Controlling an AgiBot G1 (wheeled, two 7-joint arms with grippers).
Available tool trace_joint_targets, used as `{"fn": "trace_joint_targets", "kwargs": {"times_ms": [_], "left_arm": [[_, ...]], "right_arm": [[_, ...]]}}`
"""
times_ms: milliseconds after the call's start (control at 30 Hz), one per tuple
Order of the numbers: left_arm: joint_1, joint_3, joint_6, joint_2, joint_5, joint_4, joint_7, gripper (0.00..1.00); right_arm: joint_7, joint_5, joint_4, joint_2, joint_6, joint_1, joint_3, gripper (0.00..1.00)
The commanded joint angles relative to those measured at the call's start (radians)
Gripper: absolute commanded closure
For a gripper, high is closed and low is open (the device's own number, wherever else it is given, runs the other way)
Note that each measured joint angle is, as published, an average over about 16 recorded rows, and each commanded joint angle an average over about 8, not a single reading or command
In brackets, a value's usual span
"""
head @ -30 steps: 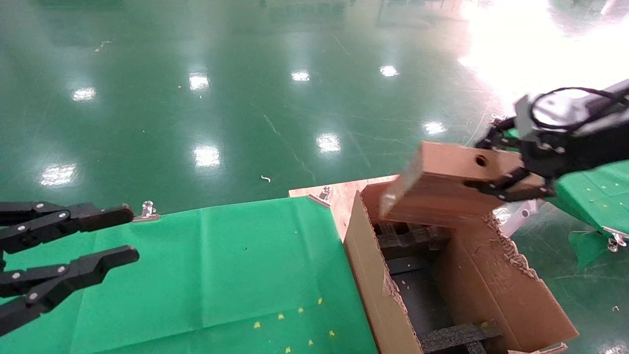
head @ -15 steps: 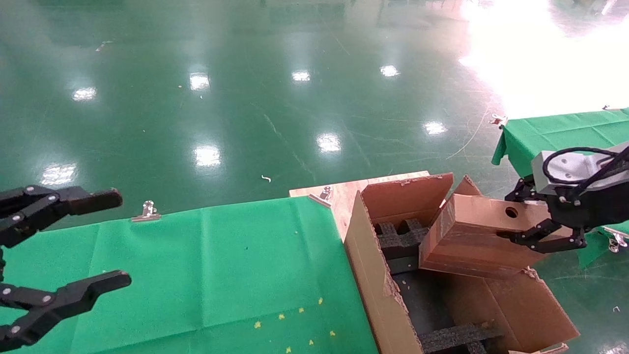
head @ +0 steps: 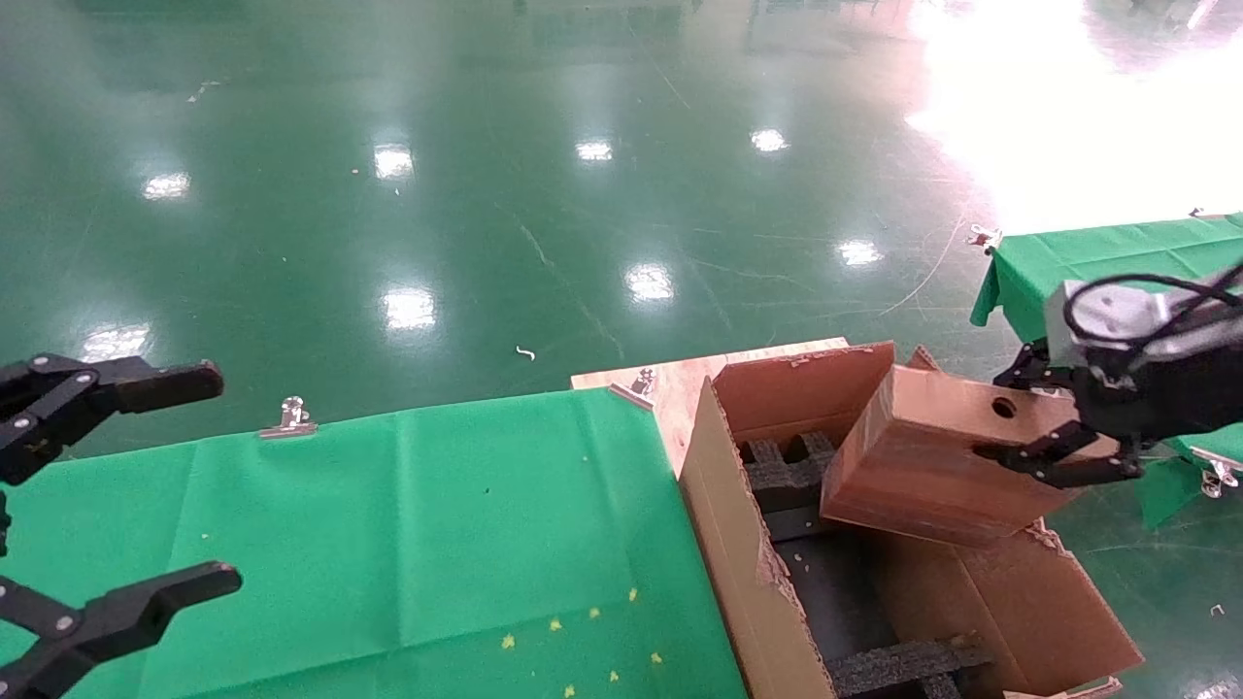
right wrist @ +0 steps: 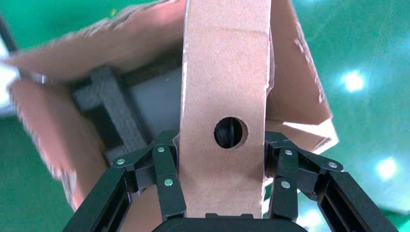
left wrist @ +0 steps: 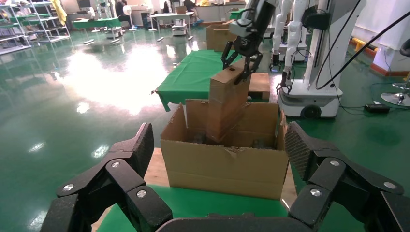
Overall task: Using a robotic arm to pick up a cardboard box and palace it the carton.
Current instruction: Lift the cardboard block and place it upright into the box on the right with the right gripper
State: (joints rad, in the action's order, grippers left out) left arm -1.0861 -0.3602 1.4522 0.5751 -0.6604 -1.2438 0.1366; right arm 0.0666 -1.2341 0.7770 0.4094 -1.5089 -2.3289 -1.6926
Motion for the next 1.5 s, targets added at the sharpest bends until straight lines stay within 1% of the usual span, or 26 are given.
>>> {"fn": "trace_joint_targets", "kwargs": {"times_ms": [33, 133, 233, 333, 467, 667, 767, 833, 933, 1033, 1133, 1367, 1500], "left_arm": [[0.0, 0.0, 0.0, 0.0, 0.0, 0.0, 0.0, 0.0], [0.0, 0.0, 0.0, 0.0, 0.0, 0.0, 0.0, 0.0], [0.0, 0.0, 0.0, 0.0, 0.0, 0.0, 0.0, 0.0], [0.0, 0.0, 0.0, 0.0, 0.0, 0.0, 0.0, 0.0], [0.0, 0.0, 0.0, 0.0, 0.0, 0.0, 0.0, 0.0], [0.0, 0.0, 0.0, 0.0, 0.0, 0.0, 0.0, 0.0], [0.0, 0.0, 0.0, 0.0, 0.0, 0.0, 0.0, 0.0], [0.0, 0.0, 0.0, 0.0, 0.0, 0.0, 0.0, 0.0], [0.0, 0.0, 0.0, 0.0, 0.0, 0.0, 0.0, 0.0], [0.0, 0.0, 0.0, 0.0, 0.0, 0.0, 0.0, 0.0], [0.0, 0.0, 0.0, 0.0, 0.0, 0.0, 0.0, 0.0], [0.0, 0.0, 0.0, 0.0, 0.0, 0.0, 0.0, 0.0], [0.0, 0.0, 0.0, 0.0, 0.0, 0.0, 0.0, 0.0]], "right_arm": [[0.038, 0.013, -0.009, 0.001, 0.019, 0.012, -0.002, 1.0], [0.149, 0.007, 0.023, -0.011, 0.077, 0.034, -0.011, 1.0], [0.285, -0.01, 0.078, -0.032, 0.141, 0.051, -0.023, 1.0], [0.452, -0.032, 0.147, -0.061, 0.205, 0.067, -0.038, 1.0], [0.7, -0.071, 0.257, -0.105, 0.28, 0.086, -0.061, 1.0], [1.042, -0.197, 0.43, -0.17, 0.372, 0.098, -0.098, 1.0], [1.182, -0.268, 0.505, -0.197, 0.409, 0.099, -0.11, 1.0], [1.25, -0.3, 0.54, -0.207, 0.427, 0.101, -0.116, 1.0], [1.313, -0.331, 0.572, -0.215, 0.445, 0.106, -0.121, 1.0], [1.338, -0.343, 0.583, -0.215, 0.455, 0.111, -0.125, 1.0], [1.348, -0.352, 0.589, -0.216, 0.461, 0.113, -0.127, 1.0], [1.335, -0.332, 0.569, -0.208, 0.452, 0.114, -0.126, 1.0], [1.347, -0.328, 0.556, -0.198, 0.452, 0.122, -0.131, 1.0]]}}
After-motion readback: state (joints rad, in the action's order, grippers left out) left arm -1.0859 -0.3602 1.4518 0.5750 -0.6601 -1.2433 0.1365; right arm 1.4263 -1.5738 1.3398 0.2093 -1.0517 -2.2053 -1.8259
